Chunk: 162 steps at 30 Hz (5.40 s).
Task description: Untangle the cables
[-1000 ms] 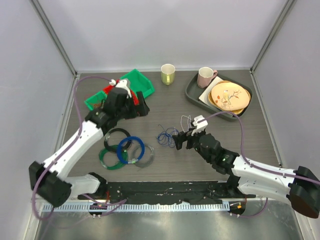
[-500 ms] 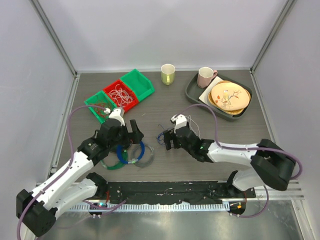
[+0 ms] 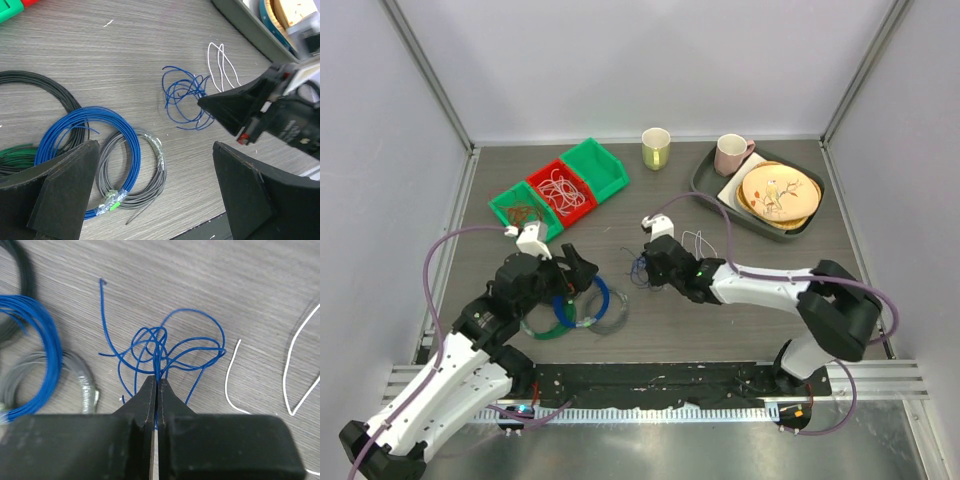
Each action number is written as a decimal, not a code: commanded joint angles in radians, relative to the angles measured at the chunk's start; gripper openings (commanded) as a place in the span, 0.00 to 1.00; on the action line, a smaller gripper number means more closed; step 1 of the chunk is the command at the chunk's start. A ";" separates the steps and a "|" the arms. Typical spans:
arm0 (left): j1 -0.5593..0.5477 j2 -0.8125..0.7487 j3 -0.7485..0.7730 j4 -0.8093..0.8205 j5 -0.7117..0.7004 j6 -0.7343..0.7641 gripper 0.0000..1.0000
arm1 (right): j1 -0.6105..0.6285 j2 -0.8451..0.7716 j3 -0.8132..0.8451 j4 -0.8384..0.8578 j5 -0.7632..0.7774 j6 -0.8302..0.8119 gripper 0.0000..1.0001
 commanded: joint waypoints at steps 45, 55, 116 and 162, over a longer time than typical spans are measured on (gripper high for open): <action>-0.001 -0.061 -0.192 0.517 0.412 -0.163 0.00 | 0.013 -0.538 -0.263 0.511 -0.420 0.247 0.01; 0.000 -0.149 -0.108 0.095 -0.184 -0.201 0.00 | 0.010 -0.714 -0.194 -0.233 0.429 0.339 0.08; -0.009 0.364 0.250 0.325 0.632 0.061 0.00 | 0.004 -1.150 -0.545 0.203 0.042 -0.101 0.98; -0.026 0.375 0.193 0.355 0.711 0.103 0.00 | 0.004 -0.403 -0.450 0.190 -0.015 0.052 0.76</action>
